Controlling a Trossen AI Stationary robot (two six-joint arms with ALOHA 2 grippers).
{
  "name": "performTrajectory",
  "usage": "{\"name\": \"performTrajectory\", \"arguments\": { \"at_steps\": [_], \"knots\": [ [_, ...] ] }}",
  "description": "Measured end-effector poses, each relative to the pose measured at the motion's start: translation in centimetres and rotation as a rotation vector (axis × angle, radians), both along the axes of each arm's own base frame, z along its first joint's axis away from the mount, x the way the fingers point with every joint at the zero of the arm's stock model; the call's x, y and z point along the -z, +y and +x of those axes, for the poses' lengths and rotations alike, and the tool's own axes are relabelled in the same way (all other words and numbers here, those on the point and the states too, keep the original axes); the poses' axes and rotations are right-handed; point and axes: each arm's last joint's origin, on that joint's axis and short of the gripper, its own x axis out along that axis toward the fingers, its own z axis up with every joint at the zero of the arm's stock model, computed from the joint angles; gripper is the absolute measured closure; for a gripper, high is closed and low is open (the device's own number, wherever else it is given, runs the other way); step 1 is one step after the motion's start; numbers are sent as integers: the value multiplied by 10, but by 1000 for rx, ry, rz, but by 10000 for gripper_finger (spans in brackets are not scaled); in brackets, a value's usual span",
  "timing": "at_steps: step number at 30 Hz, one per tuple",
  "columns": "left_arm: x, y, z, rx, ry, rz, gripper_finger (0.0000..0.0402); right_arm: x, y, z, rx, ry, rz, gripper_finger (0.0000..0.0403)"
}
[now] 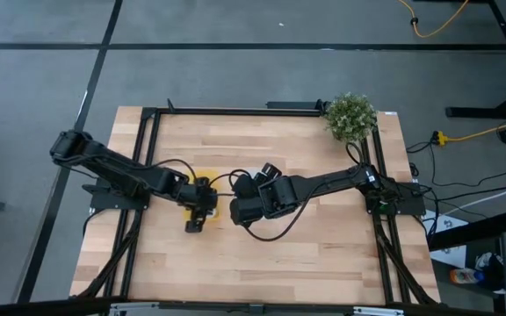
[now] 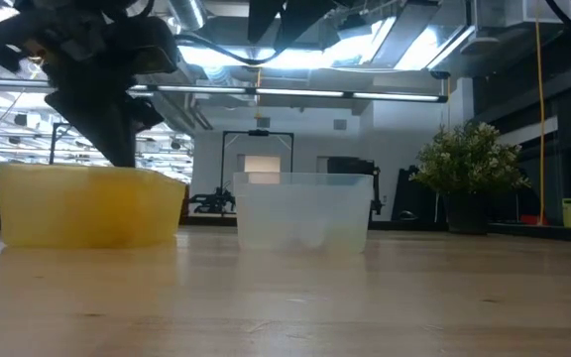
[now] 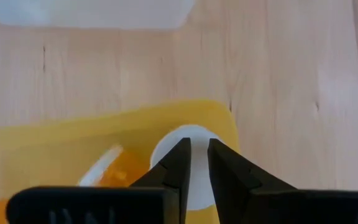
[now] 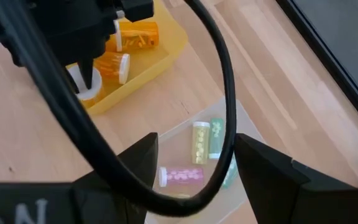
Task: Pick and place medicine bottles into bin by pill shape (circle, oval)
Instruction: Put the orange pill bottle into the yellow bin, then adjust the yellow bin
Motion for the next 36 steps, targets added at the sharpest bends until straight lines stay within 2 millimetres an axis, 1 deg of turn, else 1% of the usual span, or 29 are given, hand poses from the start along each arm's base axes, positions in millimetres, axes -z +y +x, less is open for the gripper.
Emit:
{"name": "performTrajectory", "arguments": {
  "at_steps": [5,7,13,16,19,22,24,26,29,32,33,36],
  "knots": [
    [-15,-1,-4,5,10,31,351,0,0,0,11,-4,6,189],
    [-14,-2,-7,1,30,62,351,0,0,0,10,-4,6,189],
    [-16,-5,-7,12,18,62,351,0,1,0,11,-4,6,189],
    [-19,-5,-12,17,28,63,351,0,1,0,11,-4,6,189],
    [-29,-3,-24,-10,95,80,351,0,1,0,12,-4,6,189],
    [-50,0,-39,-92,169,90,351,0,1,0,12,-4,5,189],
    [-57,2,-51,-171,228,58,351,0,1,-1,12,-4,6,189],
    [-54,4,-61,-233,309,2,351,0,1,-1,12,-4,6,189],
    [-31,6,-68,-273,382,10,351,0,1,0,12,-4,6,189],
    [-10,8,-71,-272,420,49,351,0,1,0,12,-6,6,189],
    [-7,10,-72,-283,420,83,351,0,1,0,12,-7,7,189],
    [-7,16,-71,-353,362,198,351,0,1,0,12,-14,8,189]
  ]
}}
